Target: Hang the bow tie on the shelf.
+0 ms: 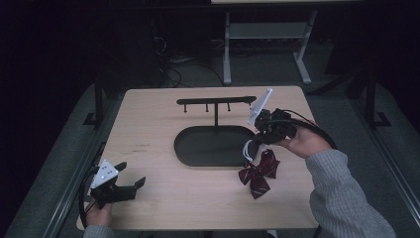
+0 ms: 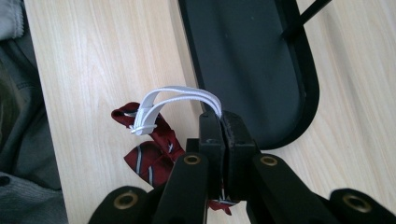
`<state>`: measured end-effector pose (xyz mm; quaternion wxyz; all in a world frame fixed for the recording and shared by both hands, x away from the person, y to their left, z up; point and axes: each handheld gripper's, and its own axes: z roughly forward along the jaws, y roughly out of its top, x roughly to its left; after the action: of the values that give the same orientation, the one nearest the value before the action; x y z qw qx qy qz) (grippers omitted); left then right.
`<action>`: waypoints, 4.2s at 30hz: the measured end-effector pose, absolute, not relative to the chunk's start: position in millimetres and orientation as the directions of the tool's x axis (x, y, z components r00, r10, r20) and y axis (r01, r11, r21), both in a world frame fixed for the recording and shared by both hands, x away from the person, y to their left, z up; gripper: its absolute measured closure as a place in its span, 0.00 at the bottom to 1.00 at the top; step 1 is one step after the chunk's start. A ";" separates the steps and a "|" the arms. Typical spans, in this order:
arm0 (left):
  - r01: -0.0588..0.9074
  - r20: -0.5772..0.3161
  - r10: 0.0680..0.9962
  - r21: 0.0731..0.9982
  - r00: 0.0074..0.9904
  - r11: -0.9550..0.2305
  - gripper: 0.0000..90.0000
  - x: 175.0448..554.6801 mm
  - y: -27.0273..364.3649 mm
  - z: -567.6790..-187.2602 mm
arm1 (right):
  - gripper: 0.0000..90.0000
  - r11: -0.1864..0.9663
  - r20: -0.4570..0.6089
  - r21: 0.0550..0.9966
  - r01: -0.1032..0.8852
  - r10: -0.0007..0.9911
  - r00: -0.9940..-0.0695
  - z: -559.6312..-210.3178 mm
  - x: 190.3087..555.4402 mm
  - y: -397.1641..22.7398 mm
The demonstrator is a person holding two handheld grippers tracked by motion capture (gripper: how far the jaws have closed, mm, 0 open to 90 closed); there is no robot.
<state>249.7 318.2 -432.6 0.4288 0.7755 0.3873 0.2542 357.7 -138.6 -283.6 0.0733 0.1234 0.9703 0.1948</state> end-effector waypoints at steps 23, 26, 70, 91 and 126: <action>0.384 0.059 0.824 0.865 0.564 -0.324 0.15 250.1 319.8 -432.2 | 0.97 0.892 -0.099 0.411 0.189 0.250 -0.963 -263.5 370.8 -125.9; 0.381 0.058 0.824 0.867 0.564 -0.322 0.15 249.8 320.0 -432.1 | 0.97 0.891 -0.097 0.414 0.187 0.247 -0.964 -263.9 372.2 -125.2; 0.376 0.068 0.821 0.865 0.567 -0.332 0.15 250.2 320.9 -430.5 | 0.97 0.893 -0.073 0.375 0.251 0.298 -0.952 -245.3 451.9 -83.3; 0.370 0.076 0.823 0.867 0.564 -0.334 0.15 250.0 323.3 -430.0 | 0.97 0.887 -0.056 0.352 0.299 0.339 -0.939 -251.0 476.2 -79.9; 0.368 0.077 0.821 0.867 0.566 -0.335 0.15 249.9 323.1 -429.6 | 0.94 0.883 -0.030 0.327 0.337 0.366 -0.930 -265.7 487.3 -82.1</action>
<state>249.9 323.1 -429.6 0.4299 0.7733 0.3844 0.2635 487.3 -82.1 -265.7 0.0456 0.1815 0.9692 0.1602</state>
